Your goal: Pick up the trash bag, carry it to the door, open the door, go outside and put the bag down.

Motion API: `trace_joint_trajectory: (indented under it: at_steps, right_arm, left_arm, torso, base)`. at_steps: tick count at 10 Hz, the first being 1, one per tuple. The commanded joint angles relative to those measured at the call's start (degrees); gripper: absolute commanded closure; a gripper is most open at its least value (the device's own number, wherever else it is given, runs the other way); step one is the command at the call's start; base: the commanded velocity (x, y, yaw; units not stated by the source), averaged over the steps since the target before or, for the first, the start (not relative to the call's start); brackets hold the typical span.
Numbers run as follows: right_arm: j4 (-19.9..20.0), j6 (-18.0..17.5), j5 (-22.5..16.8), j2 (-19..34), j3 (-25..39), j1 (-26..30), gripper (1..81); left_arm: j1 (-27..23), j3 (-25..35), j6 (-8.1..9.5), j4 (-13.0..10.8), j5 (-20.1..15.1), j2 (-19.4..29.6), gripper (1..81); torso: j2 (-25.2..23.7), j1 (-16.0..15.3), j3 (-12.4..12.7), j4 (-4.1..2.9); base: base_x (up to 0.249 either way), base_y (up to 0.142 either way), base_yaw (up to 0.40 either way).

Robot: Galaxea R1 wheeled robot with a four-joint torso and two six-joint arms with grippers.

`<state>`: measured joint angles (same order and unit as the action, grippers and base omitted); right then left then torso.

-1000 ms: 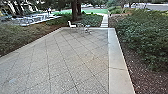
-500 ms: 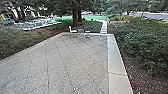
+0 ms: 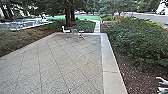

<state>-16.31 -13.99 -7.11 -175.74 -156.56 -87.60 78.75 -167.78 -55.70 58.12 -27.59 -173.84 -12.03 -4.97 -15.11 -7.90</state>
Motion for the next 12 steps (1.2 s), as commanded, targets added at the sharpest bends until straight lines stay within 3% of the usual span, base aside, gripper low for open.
trace_joint_trajectory:
  at_steps: [1,2,3,4,7,8,9,12]
  right_arm:
    - [0.3,0.1,-3.5,-1.0,0.9,1.5,1.0]
    - [0.3,0.1,-3.5,-1.0,0.9,1.5,1.0]
    - [0.3,0.1,-3.4,-1.0,0.9,1.5,1.0]
    - [0.2,0.1,-3.4,-1.0,1.1,1.4,1.0]
    - [0.1,0.2,-3.4,-1.0,1.1,1.4,1.0]
    - [0.1,0.2,-2.7,-1.0,1.0,1.5,1.0]
    - [0.0,0.6,-2.2,-1.0,1.2,1.5,1.0]
    - [0.0,0.8,2.5,-1.4,1.1,0.7,1.0]
  left_arm:
    - [-1.5,-0.7,-1.78,0.2,-4.4,0.2,1.0]
    - [-0.8,-0.7,-2.57,0.2,-2.1,-0.5,1.0]
    - [0.6,-0.7,-2.66,0.1,2.3,-1.6,1.0]
    - [1.6,-0.7,-3.19,0.1,6.0,-2.7,1.0]
    - [2.4,-0.7,-3.28,0.2,7.5,-3.2,1.0]
    - [2.4,-0.7,-3.28,0.2,9.7,-3.3,1.0]
    - [2.7,-0.7,-3.28,0.2,14.1,-3.7,1.0]
    - [2.3,-0.7,-3.10,0.4,25.1,-5.2,1.0]
  torso:
    - [0.0,0.0,0.0,-0.19]
    - [0.0,0.0,1.4,1.55]
    - [0.0,0.0,5.7,2.41]
    - [0.0,0.0,6.0,2.76]
    - [0.0,0.0,10.8,2.84]
    - [0.0,0.0,7.2,2.84]
    - [-0.1,0.1,9.2,2.84]
    - [-0.1,0.1,10.4,2.84]
  base:
    - [0.000,0.000,0.000]
    - [0.000,0.000,0.000]
    - [0.000,0.000,0.000]
    - [0.000,0.000,0.000]
    - [0.000,0.000,0.000]
    - [0.000,0.000,0.000]
    - [0.000,0.000,0.000]
    - [0.000,0.000,0.000]
